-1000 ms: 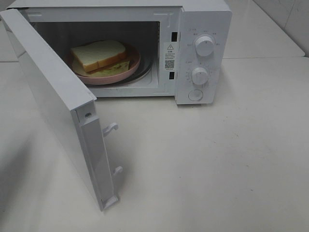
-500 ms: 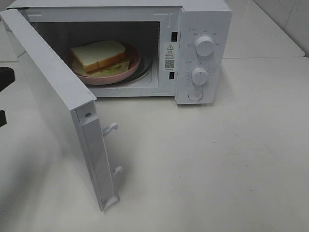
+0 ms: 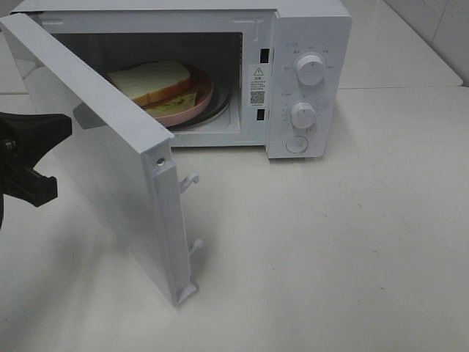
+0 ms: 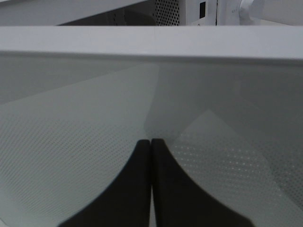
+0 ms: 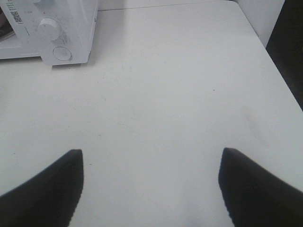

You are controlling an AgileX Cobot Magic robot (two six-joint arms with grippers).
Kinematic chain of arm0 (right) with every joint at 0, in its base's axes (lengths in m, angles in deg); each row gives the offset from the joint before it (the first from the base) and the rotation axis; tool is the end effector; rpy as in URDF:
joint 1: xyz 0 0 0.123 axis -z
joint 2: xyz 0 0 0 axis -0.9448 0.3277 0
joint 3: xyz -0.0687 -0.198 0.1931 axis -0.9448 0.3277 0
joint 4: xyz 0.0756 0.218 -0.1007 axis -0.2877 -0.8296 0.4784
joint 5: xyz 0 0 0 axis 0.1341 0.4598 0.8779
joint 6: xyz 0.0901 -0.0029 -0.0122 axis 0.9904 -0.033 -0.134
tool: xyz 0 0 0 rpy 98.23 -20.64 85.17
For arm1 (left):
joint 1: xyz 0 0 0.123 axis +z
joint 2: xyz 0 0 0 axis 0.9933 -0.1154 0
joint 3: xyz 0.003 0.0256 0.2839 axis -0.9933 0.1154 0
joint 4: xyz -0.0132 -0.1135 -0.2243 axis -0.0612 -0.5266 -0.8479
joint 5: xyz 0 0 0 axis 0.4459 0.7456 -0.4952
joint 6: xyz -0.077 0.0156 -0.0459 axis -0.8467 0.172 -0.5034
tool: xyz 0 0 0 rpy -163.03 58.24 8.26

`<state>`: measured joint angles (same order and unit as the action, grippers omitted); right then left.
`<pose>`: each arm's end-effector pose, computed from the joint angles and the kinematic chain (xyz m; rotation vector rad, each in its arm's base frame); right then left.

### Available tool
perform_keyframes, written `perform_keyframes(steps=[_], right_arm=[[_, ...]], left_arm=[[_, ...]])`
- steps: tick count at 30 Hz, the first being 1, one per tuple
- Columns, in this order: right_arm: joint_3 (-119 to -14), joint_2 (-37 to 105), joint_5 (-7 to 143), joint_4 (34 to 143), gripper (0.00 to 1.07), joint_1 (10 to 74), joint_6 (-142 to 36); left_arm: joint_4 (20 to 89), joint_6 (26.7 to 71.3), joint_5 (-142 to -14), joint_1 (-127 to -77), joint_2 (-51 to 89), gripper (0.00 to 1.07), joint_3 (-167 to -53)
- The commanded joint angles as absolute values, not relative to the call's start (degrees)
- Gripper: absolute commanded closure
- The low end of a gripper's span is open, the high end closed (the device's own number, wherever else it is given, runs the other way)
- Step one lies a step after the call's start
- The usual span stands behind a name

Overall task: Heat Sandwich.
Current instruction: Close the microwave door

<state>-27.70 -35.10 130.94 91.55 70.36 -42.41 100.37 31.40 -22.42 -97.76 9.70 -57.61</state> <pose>-0.0054 -0.0040 0.2805 0.0998 2.0121 0.0124 0.2072 -0.0875 0.1940 0.6327 1.7099 -0.4004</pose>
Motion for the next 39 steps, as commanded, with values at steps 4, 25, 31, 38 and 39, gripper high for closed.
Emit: perform_keyframes(steps=[4, 25, 31, 38, 39], right_arm=[[-27.6, -36.6, 130.7, 91.2, 0.31, 70.8, -42.6], [-27.6, -36.6, 130.7, 91.2, 0.31, 70.8, -42.6], [-27.6, -36.6, 130.7, 91.2, 0.31, 70.8, -42.6], [-27.6, -36.6, 130.7, 91.2, 0.31, 70.8, -42.6], [-27.6, -36.6, 130.7, 91.2, 0.31, 70.8, -42.6]], left_arm=[[90.0, 37.0, -22.5, -103.0, 7.0, 1.07, -58.0], [54.0, 55.9, -17.4, -122.7, -7.7, 1.07, -68.4], [49.2, 58.3, -17.2, -124.8, -12.0, 1.07, -73.9], [44.5, 59.1, -17.1, -125.8, -15.5, 1.07, -79.3], [44.1, 59.1, -17.1, -125.8, -16.1, 1.07, -80.3]])
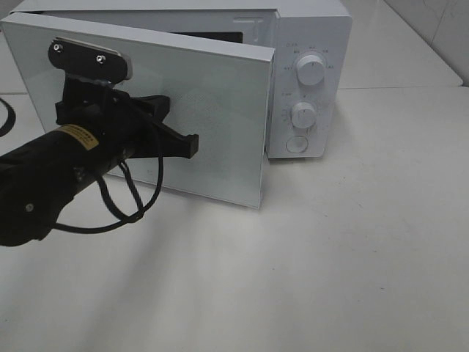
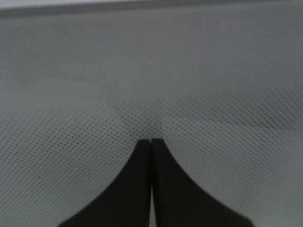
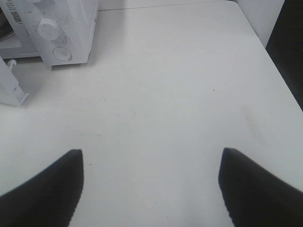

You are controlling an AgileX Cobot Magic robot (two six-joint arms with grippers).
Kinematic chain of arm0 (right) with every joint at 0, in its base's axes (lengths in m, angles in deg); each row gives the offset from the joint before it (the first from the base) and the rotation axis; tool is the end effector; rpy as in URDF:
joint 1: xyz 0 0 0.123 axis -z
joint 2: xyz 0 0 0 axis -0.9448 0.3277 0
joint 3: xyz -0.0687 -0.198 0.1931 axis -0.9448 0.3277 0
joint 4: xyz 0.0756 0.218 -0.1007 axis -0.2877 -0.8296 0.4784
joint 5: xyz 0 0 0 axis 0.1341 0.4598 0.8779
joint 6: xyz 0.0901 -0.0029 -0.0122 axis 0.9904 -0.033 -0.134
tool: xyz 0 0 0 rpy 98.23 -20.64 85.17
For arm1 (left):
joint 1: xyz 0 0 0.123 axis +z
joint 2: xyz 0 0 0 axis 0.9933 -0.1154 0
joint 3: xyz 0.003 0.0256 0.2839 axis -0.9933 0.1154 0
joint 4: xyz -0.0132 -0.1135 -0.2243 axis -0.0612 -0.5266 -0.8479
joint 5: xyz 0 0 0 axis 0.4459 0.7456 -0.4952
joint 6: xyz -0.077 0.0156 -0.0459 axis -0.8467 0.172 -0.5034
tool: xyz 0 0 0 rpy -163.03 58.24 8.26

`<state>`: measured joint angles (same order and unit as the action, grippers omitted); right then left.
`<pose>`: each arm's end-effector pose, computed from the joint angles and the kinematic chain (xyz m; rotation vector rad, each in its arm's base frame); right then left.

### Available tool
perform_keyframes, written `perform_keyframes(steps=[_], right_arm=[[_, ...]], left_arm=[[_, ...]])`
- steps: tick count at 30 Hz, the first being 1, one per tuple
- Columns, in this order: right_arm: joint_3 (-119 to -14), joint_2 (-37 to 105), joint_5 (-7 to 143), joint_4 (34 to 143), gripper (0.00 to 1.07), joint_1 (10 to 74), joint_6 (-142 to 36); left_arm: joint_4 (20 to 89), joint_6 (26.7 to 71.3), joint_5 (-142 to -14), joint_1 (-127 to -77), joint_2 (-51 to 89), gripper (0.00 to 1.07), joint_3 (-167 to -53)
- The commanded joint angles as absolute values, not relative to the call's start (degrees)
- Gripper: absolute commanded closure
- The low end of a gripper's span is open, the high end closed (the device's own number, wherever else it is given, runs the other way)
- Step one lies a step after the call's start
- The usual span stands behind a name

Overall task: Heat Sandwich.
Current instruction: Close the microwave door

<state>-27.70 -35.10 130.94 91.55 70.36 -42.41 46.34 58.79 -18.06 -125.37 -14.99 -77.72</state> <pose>-0.0054 -0.0040 0.2805 0.0998 2.0121 0.0124 0.2632 -0.2013 0.1673 0.4104 1.7403 -0.2850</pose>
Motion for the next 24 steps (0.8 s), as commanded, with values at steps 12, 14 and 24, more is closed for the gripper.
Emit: perform_keyframes(steps=[12, 14, 24], right_arm=[[-27.6, -36.6, 130.7, 91.2, 0.31, 70.8, -42.6], [-27.6, -36.6, 130.7, 91.2, 0.31, 70.8, -42.6], [-27.6, -36.6, 130.7, 91.2, 0.31, 70.8, -42.6]], left_arm=[[41.5, 60.2, -17.8, -125.8, -22.5, 1.07, -89.2], [40.7, 61.2, -17.9, -125.8, -23.8, 1.07, -91.1], [35.2, 65.0, -18.2, -125.8, -26.8, 1.07, -97.0]])
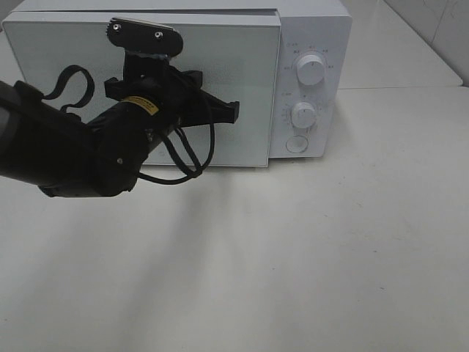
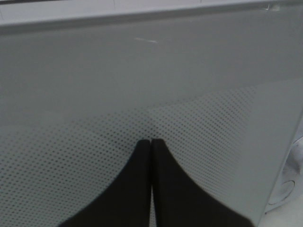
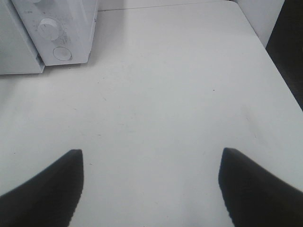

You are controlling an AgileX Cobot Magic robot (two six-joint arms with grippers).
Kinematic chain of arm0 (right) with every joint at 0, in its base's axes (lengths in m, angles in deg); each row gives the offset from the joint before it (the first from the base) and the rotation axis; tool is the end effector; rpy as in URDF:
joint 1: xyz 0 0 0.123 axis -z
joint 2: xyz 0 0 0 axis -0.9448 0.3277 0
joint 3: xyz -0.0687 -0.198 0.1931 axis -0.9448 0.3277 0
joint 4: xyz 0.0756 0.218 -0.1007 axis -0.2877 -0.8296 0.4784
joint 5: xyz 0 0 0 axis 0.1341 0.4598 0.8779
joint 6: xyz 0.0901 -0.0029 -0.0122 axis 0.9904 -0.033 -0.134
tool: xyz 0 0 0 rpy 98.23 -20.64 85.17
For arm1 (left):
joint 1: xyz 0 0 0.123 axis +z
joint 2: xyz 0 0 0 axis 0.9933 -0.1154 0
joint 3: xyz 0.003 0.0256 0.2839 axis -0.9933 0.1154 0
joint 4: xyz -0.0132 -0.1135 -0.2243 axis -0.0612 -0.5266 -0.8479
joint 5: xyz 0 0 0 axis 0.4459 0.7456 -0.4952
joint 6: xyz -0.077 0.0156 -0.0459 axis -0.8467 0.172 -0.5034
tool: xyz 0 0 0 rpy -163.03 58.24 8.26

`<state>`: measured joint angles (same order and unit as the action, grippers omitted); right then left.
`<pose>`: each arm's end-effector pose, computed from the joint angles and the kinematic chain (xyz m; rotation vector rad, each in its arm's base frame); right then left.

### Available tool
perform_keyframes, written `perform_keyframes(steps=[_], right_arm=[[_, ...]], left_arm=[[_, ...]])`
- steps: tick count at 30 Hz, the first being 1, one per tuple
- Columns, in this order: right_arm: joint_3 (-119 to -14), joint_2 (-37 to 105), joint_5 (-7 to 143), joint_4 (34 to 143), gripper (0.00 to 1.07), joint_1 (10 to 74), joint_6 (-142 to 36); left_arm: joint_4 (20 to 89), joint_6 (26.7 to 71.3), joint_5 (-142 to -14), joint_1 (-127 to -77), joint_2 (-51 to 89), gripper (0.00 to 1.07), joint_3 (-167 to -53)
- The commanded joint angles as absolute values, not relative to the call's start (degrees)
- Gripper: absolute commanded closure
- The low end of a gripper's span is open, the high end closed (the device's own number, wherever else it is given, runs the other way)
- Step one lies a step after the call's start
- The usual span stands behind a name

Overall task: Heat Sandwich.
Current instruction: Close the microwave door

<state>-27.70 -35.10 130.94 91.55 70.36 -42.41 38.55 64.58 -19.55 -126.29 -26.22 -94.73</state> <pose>-0.0054 -0.0040 0.2805 0.0998 2.0121 0.0124 0.3150 -0.2463 0.1628 0.3335 1.7091 -0.2440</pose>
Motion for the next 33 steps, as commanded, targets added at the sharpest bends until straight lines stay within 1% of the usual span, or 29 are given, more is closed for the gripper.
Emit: perform_keyframes(steps=[1, 6, 8, 11, 13, 22, 25, 26, 28, 29, 30, 33], right_arm=[[-27.6, -36.6, 130.7, 91.2, 0.31, 70.8, -42.6], [-27.6, -36.6, 130.7, 91.2, 0.32, 70.8, -42.6], [-27.6, -36.6, 130.7, 91.2, 0.32, 70.8, -42.5], [-27.6, -36.6, 130.7, 91.1, 0.32, 70.8, -42.5], [-27.6, -36.6, 130.7, 91.1, 0.32, 70.8, -42.6], [-27.6, -36.6, 130.7, 91.1, 0.32, 70.8, -42.6], [-27.6, -36.6, 130.7, 91.1, 0.32, 70.8, -42.6], [-27.6, -36.6, 130.7, 91.1, 0.32, 70.8, -42.6], [-27.6, -36.6, 130.7, 91.0, 0.32, 70.8, -42.6], [-27.6, -36.6, 130.7, 91.0, 0.32, 70.8, -42.6], [-27.6, -36.6, 130.7, 91.0, 0.32, 70.8, -42.6], [-27.6, -36.6, 130.7, 91.0, 0.32, 70.8, -42.6]], left_arm=[[35.0, 65.0, -18.3, -125.8, -27.0, 1.07, -97.2], [35.1, 65.0, -20.2, -124.9, -28.1, 1.07, -99.1], [35.2, 65.0, -21.8, -123.7, -29.0, 1.07, -101.2], [35.2, 65.1, -21.9, -123.7, -29.7, 1.07, -102.5], [36.3, 65.6, -23.1, -123.0, -30.1, 1.07, -103.6], [39.1, 65.5, -26.1, -124.5, -27.3, 1.07, -100.3], [40.6, 64.5, -28.7, -124.5, -26.1, 1.07, -99.1], [42.2, 63.3, -31.8, -124.5, -24.3, 1.07, -97.7], [43.7, 62.6, -34.0, -124.5, -22.4, 1.07, -96.2], [45.7, 61.4, -36.7, -124.5, -20.7, 1.07, -95.3], [45.7, 61.4, -36.7, -124.5, -20.7, 1.07, -95.3], [48.2, 60.1, -44.0, -124.5, -18.1, 1.07, -94.6]])
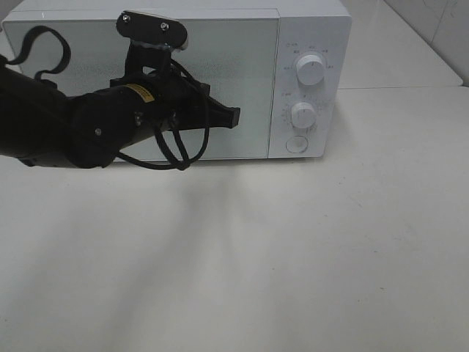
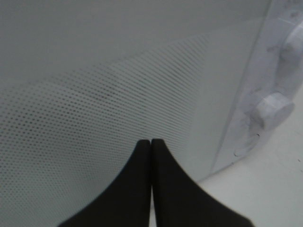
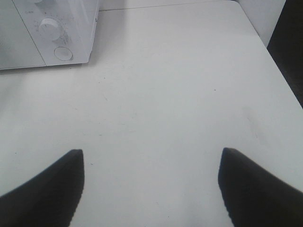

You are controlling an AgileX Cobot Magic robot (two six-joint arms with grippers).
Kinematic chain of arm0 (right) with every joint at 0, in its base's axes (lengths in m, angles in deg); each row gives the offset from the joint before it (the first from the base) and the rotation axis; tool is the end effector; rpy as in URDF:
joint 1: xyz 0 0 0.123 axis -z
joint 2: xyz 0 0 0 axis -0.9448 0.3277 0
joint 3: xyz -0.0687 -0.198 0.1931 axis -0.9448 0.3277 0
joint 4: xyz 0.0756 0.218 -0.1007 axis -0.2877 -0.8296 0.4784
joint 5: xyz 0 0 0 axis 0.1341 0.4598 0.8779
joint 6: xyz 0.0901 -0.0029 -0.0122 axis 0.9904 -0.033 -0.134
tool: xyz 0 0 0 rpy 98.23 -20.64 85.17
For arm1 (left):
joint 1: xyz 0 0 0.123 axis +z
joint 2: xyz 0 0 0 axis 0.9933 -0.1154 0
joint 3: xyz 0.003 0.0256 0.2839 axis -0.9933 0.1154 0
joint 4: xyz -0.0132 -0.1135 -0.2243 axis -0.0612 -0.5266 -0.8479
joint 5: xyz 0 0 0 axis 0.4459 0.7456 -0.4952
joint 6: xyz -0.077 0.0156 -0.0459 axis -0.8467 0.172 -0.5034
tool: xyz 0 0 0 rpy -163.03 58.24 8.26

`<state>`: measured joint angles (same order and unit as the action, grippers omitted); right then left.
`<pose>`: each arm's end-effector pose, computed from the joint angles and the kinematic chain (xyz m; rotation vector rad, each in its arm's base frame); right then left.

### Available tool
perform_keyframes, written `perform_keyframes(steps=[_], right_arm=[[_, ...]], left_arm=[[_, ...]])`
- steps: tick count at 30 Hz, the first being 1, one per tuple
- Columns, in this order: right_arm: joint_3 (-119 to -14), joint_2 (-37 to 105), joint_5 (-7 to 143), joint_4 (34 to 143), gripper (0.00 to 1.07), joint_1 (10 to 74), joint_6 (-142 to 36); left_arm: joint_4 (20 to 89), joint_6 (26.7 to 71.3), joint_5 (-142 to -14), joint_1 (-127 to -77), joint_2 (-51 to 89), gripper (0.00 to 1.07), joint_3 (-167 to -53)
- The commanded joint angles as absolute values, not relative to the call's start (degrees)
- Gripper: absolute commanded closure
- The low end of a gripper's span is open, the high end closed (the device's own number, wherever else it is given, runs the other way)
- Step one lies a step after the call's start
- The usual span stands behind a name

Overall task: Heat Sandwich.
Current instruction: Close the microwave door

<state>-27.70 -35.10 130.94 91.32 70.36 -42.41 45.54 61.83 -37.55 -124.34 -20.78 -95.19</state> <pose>-0.0054 -0.0037 0.2805 0.0996 2.0123 0.0172 0.3092 -0.2448 0.1782 0.4806 1.8679 -0.3387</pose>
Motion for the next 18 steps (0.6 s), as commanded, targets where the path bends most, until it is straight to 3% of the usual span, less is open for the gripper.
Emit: perform_keyframes(steps=[1, 9, 10, 11, 12, 14, 15, 16, 17, 18], right_arm=[[-27.6, -36.6, 130.7, 91.0, 0.32, 70.8, -42.6], [-27.6, -36.6, 130.7, 91.0, 0.32, 70.8, -42.6], [-27.6, -36.6, 130.7, 91.0, 0.32, 70.8, -42.6], [-27.6, -36.6, 130.7, 91.0, 0.32, 70.8, -42.6], [-27.6, -36.6, 130.7, 91.0, 0.32, 70.8, -42.6], [-27.6, -36.6, 130.7, 91.0, 0.32, 70.8, -42.6], [-27.6, -36.6, 130.7, 91.0, 0.32, 70.8, -42.5], [-27.6, -36.6, 130.7, 91.0, 0.32, 70.8, -42.5], [-27.6, -36.6, 130.7, 91.0, 0.32, 70.8, -42.5], [-27.6, -36.6, 130.7, 91.0, 0.32, 70.8, -42.6]], left_arm=[[48.2, 60.1, -44.0, -124.5, -18.1, 1.07, -94.6], [53.2, 59.6, -71.4, -124.3, -12.8, 1.04, -94.6], [53.2, 59.6, -77.3, -124.3, -12.3, 0.91, -94.8], [53.2, 59.6, -77.3, -124.3, -12.3, 0.91, -94.8], [53.2, 59.6, -80.8, -124.3, -12.1, 0.79, -95.0], [53.2, 59.5, -86.3, -124.3, -11.8, 0.49, -95.2], [53.3, 58.7, -91.1, -124.3, -11.5, 0.17, -95.2], [53.3, 58.7, -91.1, -124.3, -11.5, 0.17, -95.2], [53.5, 58.4, -93.1, -124.3, -11.2, 0.04, -95.2], [53.7, 58.4, -94.3, -124.3, -10.8, 0.06, -95.2]])
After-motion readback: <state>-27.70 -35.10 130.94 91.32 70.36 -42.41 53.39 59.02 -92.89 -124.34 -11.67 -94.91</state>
